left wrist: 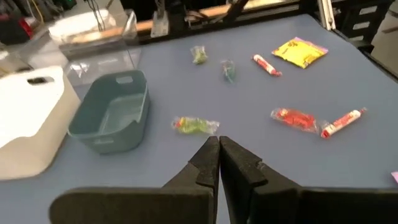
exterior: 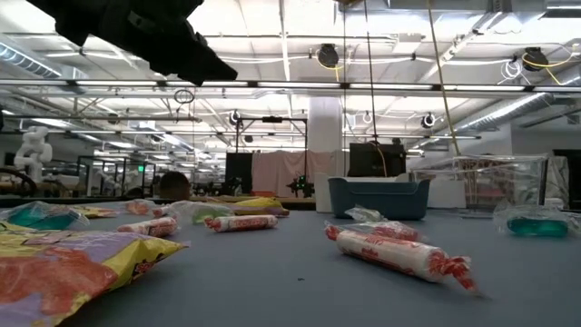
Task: Sort candy
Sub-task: Put the center yellow candy into the green bin
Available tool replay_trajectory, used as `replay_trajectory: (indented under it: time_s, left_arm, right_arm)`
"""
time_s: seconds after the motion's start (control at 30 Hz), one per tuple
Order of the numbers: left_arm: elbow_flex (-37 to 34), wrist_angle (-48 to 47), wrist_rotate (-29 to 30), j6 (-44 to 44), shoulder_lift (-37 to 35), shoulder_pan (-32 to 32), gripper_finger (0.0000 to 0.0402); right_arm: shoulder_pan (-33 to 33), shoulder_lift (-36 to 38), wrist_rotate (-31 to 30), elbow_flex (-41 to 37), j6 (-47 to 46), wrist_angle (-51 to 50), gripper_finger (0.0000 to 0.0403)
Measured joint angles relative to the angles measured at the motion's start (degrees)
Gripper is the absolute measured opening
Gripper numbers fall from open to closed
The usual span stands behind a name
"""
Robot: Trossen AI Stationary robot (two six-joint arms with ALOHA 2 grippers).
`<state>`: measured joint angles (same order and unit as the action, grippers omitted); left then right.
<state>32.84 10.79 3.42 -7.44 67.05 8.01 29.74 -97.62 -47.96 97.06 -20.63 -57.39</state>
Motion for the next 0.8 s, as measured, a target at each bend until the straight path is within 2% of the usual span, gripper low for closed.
replay_trajectory:
  time_s: [0.1,0.23,0.4,0.57,0.67,0.8]
  left_arm:
    - [0.0,-1.81,0.0,3.64,0.02,-0.11,0.002]
    - [0.02,-2.49,-0.08,4.15,0.02,-0.02,0.002]
    - [0.02,-2.94,-0.66,6.49,0.02,1.15,0.002]
    - [0.02,-4.47,-0.64,8.68,0.02,2.4,0.002]
    - [0.02,-4.63,-0.64,8.81,0.02,3.64,0.002]
    - [0.02,-4.66,-0.66,10.1,-0.04,5.21,0.002]
  right_arm:
    - [0.0,0.0,0.14,3.03,-4.54,-6.77,0.0]
    - [0.0,0.0,0.28,5.33,-11.93,-15.69,0.0]
    - [0.0,0.0,0.68,5.41,-21.73,-20.79,0.0]
    - [0.7,0.0,1.01,5.26,-34.95,-16.82,0.0]
    - [1.93,0.0,0.04,5.26,-35.68,-10.6,0.0]
    - [3.03,0.0,0.86,5.26,-32.0,-2.99,0.0]
